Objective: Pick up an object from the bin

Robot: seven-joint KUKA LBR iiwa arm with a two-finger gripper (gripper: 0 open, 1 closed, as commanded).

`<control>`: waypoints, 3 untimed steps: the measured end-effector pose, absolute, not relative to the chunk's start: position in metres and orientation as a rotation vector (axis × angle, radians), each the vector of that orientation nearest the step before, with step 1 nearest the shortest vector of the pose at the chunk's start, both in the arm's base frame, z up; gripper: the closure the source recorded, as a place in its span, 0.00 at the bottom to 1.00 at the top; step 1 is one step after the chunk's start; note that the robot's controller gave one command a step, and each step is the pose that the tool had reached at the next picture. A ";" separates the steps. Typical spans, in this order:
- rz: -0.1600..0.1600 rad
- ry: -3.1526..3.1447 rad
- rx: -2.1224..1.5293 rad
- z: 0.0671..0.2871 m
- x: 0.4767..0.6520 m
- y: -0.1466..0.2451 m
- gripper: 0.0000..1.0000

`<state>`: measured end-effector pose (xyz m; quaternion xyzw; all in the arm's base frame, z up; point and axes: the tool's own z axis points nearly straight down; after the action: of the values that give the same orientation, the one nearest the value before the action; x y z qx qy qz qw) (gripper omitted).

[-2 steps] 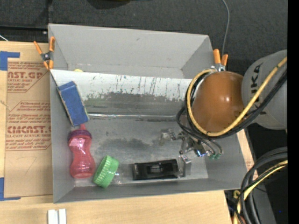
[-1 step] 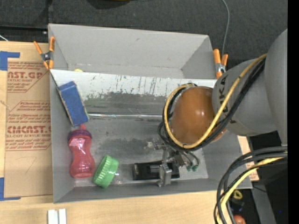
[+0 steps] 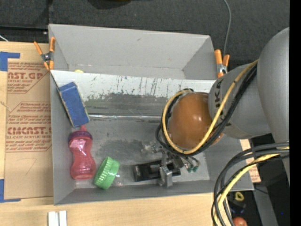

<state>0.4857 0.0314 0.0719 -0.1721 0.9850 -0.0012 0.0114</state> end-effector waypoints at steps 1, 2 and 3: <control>0.011 3.136 -0.130 0.070 0.482 0.013 1.00; 0.011 3.136 -0.130 0.070 0.482 0.013 1.00; 0.010 3.150 -0.131 0.085 0.478 0.012 1.00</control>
Offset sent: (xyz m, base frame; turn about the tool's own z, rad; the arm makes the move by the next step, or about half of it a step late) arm 0.0000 0.0000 0.0000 0.0000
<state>0.4778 0.0121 0.0847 -0.0416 0.9991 0.0033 -0.0057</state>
